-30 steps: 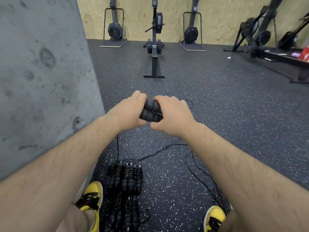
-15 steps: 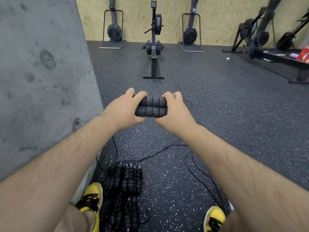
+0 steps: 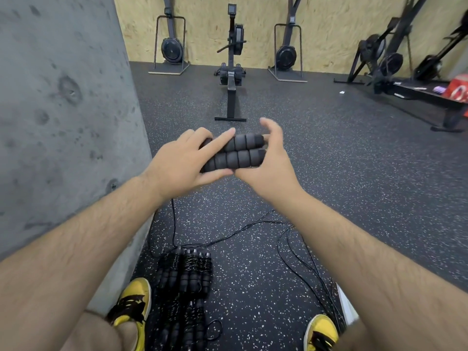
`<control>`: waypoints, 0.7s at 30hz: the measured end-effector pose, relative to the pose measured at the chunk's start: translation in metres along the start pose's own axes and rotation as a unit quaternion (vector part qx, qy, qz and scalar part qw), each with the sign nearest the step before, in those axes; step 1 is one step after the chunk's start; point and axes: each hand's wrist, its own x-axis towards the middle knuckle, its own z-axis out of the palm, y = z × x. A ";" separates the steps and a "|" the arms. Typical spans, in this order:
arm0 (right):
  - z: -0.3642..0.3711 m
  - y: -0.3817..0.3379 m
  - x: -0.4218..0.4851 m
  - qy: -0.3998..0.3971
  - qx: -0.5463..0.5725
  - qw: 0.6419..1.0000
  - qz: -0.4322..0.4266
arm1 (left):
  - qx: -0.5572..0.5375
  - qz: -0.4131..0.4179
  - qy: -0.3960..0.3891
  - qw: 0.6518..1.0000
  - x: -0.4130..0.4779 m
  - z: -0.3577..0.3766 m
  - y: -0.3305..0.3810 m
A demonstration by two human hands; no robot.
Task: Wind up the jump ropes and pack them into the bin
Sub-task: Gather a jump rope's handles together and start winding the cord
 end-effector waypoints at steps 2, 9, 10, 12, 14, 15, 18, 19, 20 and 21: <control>0.007 0.002 0.001 -0.004 0.071 0.996 0.052 | -0.012 -0.025 0.013 1.000 -0.001 -0.005 -0.003; 0.081 -0.007 -0.007 -0.217 0.036 0.969 0.109 | -0.060 -0.102 0.006 0.993 -0.003 -0.020 -0.001; 0.094 -0.016 -0.010 -0.232 0.042 0.968 0.083 | -0.068 -0.107 0.006 0.992 -0.004 -0.022 -0.002; 0.121 -0.026 -0.012 -0.240 0.028 0.969 0.055 | -0.087 -0.112 0.005 0.990 -0.007 -0.025 -0.005; 0.140 -0.033 -0.014 -0.250 -0.010 0.967 0.043 | -0.099 -0.111 0.001 0.989 -0.011 -0.029 -0.011; 0.144 -0.033 -0.014 -0.256 -0.014 0.966 0.046 | -0.101 -0.109 0.000 0.989 -0.013 -0.031 -0.015; 0.135 -0.034 -0.012 -0.274 0.006 0.958 0.081 | -0.088 -0.097 0.006 0.991 -0.021 -0.035 -0.027; 0.127 -0.032 -0.008 -0.280 0.012 0.957 0.079 | -0.079 -0.092 0.006 0.993 -0.024 -0.035 -0.030; 0.119 -0.030 -0.004 -0.285 0.018 0.956 0.071 | -0.071 -0.086 0.006 0.994 -0.027 -0.036 -0.034; 0.110 -0.029 -0.001 -0.284 0.015 0.956 0.064 | -0.064 -0.079 0.004 0.995 -0.030 -0.036 -0.038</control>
